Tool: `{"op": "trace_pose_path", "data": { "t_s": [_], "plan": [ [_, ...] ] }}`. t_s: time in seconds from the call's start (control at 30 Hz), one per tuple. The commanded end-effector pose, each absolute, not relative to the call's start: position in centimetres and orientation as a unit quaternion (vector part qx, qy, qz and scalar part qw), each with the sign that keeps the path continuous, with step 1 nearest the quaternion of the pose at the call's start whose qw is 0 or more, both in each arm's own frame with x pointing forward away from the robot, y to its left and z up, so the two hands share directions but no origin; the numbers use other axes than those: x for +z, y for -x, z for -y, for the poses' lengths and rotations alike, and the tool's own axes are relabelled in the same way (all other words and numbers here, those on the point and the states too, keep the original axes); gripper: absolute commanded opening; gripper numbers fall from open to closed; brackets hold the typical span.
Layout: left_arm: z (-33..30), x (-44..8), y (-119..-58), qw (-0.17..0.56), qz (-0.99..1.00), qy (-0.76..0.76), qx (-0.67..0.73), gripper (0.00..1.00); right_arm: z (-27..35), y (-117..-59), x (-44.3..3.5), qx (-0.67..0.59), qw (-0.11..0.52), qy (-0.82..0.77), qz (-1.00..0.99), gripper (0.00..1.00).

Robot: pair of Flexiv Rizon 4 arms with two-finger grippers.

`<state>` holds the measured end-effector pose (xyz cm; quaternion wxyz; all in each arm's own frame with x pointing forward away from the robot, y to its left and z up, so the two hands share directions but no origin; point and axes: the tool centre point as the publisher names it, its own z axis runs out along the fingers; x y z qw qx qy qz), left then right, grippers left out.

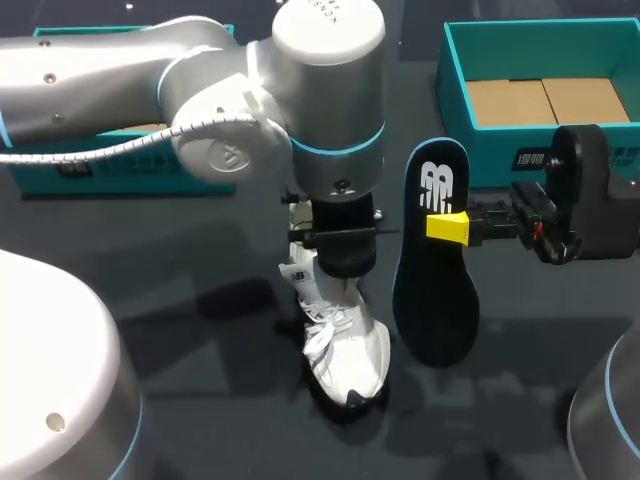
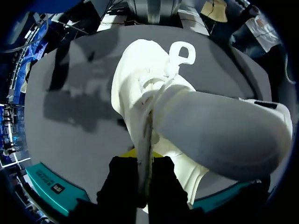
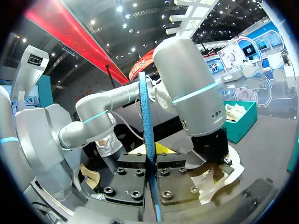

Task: Take the shoe out of the shoebox, open the shoe tongue, remove and reinsert the insole, then place the shoe into the shoebox

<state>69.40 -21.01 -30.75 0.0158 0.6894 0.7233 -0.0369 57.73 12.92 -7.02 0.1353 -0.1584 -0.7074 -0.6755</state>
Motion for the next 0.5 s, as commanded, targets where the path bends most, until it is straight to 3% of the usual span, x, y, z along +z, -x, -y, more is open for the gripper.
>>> {"op": "trace_pose_path", "data": {
  "t_s": [0.03, 0.5],
  "plan": [
    [21.5, -31.3, -69.2, 0.014, -0.717, -0.696, -0.037, 0.00, -13.0, -57.6, -7.0, -0.675, 0.134, 0.160, 0.708, 0.00],
    [23.4, -34.6, -67.8, -0.020, -0.698, -0.715, -0.037, 0.00, -13.0, -57.6, -7.0, -0.675, 0.134, 0.160, 0.708, 0.00]
  ]
}}
